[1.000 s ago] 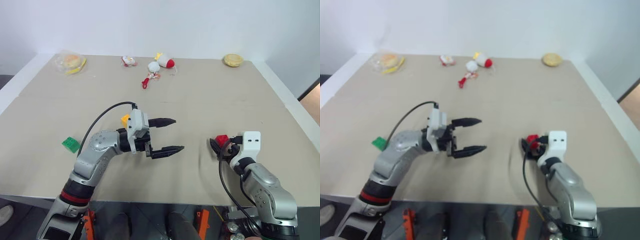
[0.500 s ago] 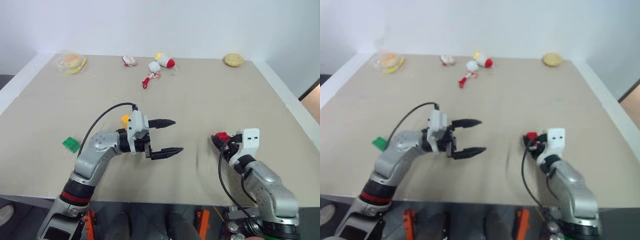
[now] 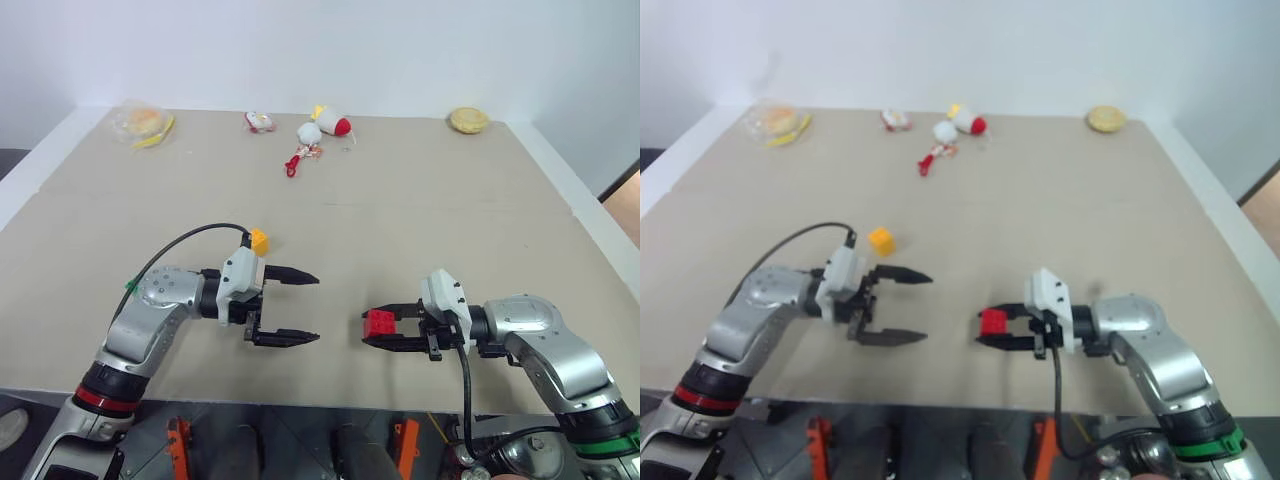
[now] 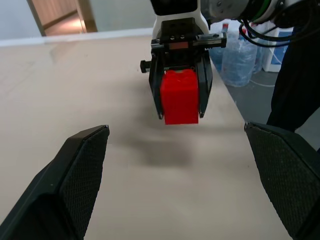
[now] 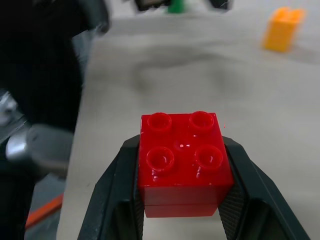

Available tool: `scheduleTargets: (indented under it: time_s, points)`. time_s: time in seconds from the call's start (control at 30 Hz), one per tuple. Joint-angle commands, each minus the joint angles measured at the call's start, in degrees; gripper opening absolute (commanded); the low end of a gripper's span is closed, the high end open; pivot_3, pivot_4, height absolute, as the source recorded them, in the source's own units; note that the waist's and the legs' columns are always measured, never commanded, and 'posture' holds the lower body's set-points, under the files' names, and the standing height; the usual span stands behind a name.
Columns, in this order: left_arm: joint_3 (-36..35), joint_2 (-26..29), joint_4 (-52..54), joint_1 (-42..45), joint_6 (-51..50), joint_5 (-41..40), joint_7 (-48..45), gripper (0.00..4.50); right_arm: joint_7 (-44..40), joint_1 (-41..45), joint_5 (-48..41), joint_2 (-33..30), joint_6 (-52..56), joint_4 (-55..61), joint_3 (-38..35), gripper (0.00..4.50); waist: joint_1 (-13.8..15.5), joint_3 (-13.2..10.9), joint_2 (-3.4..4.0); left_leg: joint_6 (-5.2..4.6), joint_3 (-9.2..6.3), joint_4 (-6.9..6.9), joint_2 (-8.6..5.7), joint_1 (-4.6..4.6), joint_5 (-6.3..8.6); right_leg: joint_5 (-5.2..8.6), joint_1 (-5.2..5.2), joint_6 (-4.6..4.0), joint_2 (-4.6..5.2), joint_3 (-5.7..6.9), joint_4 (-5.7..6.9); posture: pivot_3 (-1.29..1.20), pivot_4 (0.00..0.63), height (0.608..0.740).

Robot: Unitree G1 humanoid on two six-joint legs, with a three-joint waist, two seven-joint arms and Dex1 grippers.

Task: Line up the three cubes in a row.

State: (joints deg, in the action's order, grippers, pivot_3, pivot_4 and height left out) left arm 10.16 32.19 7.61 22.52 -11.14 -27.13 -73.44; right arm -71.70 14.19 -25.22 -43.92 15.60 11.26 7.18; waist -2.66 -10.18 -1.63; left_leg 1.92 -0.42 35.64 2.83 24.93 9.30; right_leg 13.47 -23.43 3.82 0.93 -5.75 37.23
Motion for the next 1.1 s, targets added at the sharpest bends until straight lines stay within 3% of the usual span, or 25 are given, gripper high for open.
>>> scheduleTargets:
  time_s: [0.03, 0.63, 0.7, 0.9, 1.1]
  points:
    - [-2.34, 1.86, 3.55, -1.93, 0.1, -1.27, -0.46, 4.5, -5.22, 2.87, 3.04, 0.38, -6.8, -6.44, 1.71, 1.29, -0.01, 0.0, 0.01, 0.0, -0.01, -0.02, 0.0, 0.0, 0.0, 0.0, -0.01, 0.0, 0.0, 0.01, 0.0, 0.0, 0.15, 0.737]
    - [-4.93, 4.68, 10.66, -7.96, -2.15, -2.03, 4.53, 4.5, -13.25, 11.37, 8.08, 3.62, -13.85, -21.4, 4.98, 1.29, 0.0, -0.03, 0.02, 0.0, -0.01, -0.02, 0.04, -0.02, 0.0, -0.01, 0.0, -0.03, -0.02, 0.04, 0.01, 0.0, 0.15, 0.737]
    - [-5.01, 4.69, 10.85, -8.13, -2.29, -2.06, 4.9, 4.5, -13.3, 11.63, 8.46, 3.76, -14.45, -22.05, 4.98, 2.35, 0.0, -0.04, 0.02, 0.0, -0.01, -0.02, 0.04, -0.03, 0.0, -0.01, 0.0, -0.04, -0.02, 0.04, 0.02, 0.0, 0.15, 0.737]
    - [-6.71, 2.6, 11.26, -9.07, -4.12, -3.49, 9.73, 4.5, -13.78, 11.97, 5.46, 3.74, -10.56, -19.34, 3.53, 4.41, 0.0, -0.03, 0.03, 0.0, -0.01, -0.01, 0.04, -0.06, 0.0, -0.03, 0.02, -0.05, -0.02, 0.03, 0.03, 0.0, 0.15, 0.737]
    - [-9.84, -3.69, 10.87, -8.16, -7.96, -1.99, 24.55, 4.5, -9.6, 14.32, -5.46, 3.15, 5.14, -8.1, -1.93, 4.46, 0.05, -0.04, 0.03, 0.0, -0.03, 0.0, 0.04, -0.07, 0.0, -0.04, 0.04, -0.02, -0.02, 0.03, 0.07, 0.0, 0.15, 0.737]
